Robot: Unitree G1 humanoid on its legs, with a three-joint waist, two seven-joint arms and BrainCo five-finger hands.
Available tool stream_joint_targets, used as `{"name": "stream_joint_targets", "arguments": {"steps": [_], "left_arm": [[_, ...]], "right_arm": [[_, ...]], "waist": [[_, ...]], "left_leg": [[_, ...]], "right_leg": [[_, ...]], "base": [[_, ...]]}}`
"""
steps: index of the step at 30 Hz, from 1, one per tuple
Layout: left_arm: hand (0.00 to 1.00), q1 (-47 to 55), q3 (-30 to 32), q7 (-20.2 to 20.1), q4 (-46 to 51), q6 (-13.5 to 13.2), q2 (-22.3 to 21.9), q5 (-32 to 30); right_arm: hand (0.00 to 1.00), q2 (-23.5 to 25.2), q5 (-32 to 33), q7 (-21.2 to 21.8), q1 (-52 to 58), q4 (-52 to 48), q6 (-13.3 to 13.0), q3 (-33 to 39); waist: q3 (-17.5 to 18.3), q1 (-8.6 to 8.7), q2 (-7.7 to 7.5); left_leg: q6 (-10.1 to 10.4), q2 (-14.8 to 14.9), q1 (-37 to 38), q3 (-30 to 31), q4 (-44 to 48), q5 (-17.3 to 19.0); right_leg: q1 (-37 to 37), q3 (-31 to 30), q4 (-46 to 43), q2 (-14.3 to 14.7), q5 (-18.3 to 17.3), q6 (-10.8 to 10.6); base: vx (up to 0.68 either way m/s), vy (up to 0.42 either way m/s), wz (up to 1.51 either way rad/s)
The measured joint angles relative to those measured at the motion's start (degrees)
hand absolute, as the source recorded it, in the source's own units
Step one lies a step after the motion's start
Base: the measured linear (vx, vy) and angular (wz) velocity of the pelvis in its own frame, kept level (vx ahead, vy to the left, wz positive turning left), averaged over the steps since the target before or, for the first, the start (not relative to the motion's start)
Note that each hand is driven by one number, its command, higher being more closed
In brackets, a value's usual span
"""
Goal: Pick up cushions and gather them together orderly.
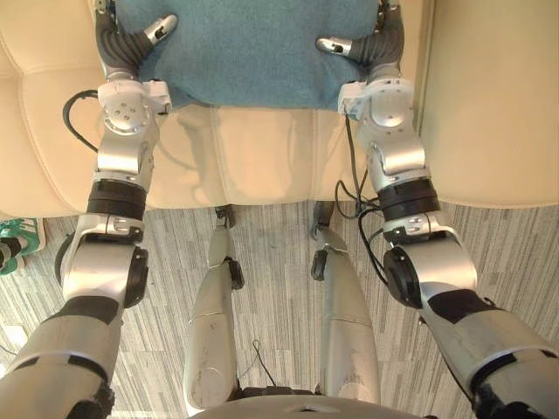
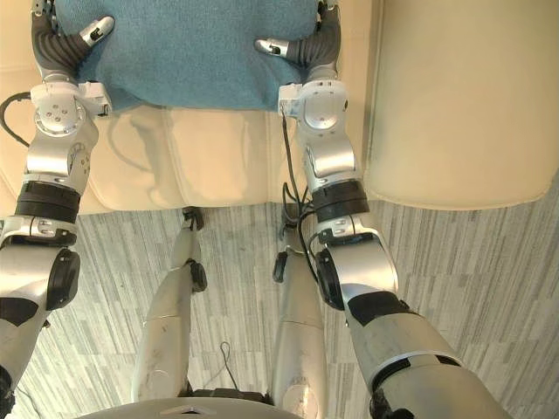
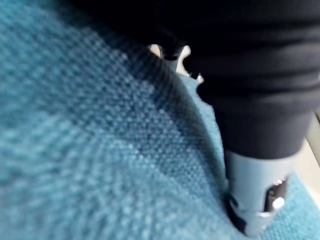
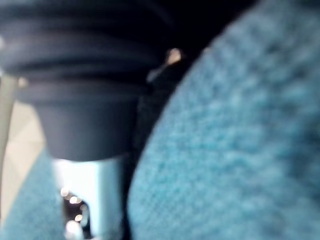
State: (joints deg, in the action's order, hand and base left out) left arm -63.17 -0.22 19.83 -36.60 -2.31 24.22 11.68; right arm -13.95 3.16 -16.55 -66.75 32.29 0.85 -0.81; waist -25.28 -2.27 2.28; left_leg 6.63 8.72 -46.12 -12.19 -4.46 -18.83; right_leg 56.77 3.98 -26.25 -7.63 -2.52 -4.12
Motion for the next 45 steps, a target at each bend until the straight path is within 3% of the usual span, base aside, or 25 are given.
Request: {"name": "stream_joint_targets", "arguments": {"steps": [18,24,32,35,40,45], "left_arm": [[1.00,-1.72,-2.17,2.41,1.05,-1.33,-0.05,0.51],[1.00,0.03,-2.44,2.63,4.04,-1.19,-0.11,0.55],[1.00,6.08,-3.13,4.16,11.58,-0.58,-1.12,0.69],[1.00,7.97,-3.18,6.23,15.97,0.04,-1.39,-0.27],[1.00,9.51,-1.55,10.67,21.68,1.50,-3.18,-8.49],[1.00,9.38,0.92,15.82,29.68,2.12,-5.41,-12.79]], "right_arm": [[1.00,0.37,1.57,-1.63,1.25,-0.52,-2.33,-1.31],[1.00,1.82,0.79,-3.10,3.64,-2.93,-2.24,-1.34],[1.00,4.11,-5.47,-6.12,12.17,-11.47,-0.38,-2.98],[1.00,5.23,-5.74,-7.71,15.21,-15.29,-0.35,-3.05],[1.00,8.84,-6.09,-9.49,17.89,-21.22,-0.37,-3.47],[1.00,11.32,-13.47,-13.44,17.87,-30.19,-0.36,-3.92]], "waist": [[-0.01,-0.52,0.07],[-0.01,-0.58,0.07],[-0.01,-0.39,0.07],[-0.01,-0.36,0.07],[-0.01,0.13,0.06],[-0.01,0.21,0.06]], "left_leg": [[0.76,0.01,-1.81,0.97,0.01,-0.44],[0.74,-0.09,-0.54,0.76,0.02,-0.47],[0.73,-0.29,2.27,0.57,0.04,-0.45],[0.71,-0.30,2.78,0.63,0.04,-0.44],[-0.15,-0.03,3.10,0.96,2.42,0.19],[-0.32,0.25,2.77,1.08,3.36,0.47]], "right_leg": [[1.48,0.26,0.27,-0.23,0.15,-0.11],[0.71,-0.01,-0.21,-0.35,0.12,-0.07],[-1.44,-0.19,-1.34,-0.57,-0.28,0.05],[-1.69,-0.24,-2.03,-0.46,-0.31,0.08],[-2.89,-0.06,-2.49,-0.16,-0.23,0.19],[-2.95,0.06,-2.20,0.06,0.08,0.47]], "base": [[0.01,-0.065,0.01],[0.00,-0.080,-0.01],[-0.01,-0.066,0.01],[-0.03,-0.069,0.01],[-0.03,-0.078,0.00],[-0.02,-0.074,-0.03]]}}
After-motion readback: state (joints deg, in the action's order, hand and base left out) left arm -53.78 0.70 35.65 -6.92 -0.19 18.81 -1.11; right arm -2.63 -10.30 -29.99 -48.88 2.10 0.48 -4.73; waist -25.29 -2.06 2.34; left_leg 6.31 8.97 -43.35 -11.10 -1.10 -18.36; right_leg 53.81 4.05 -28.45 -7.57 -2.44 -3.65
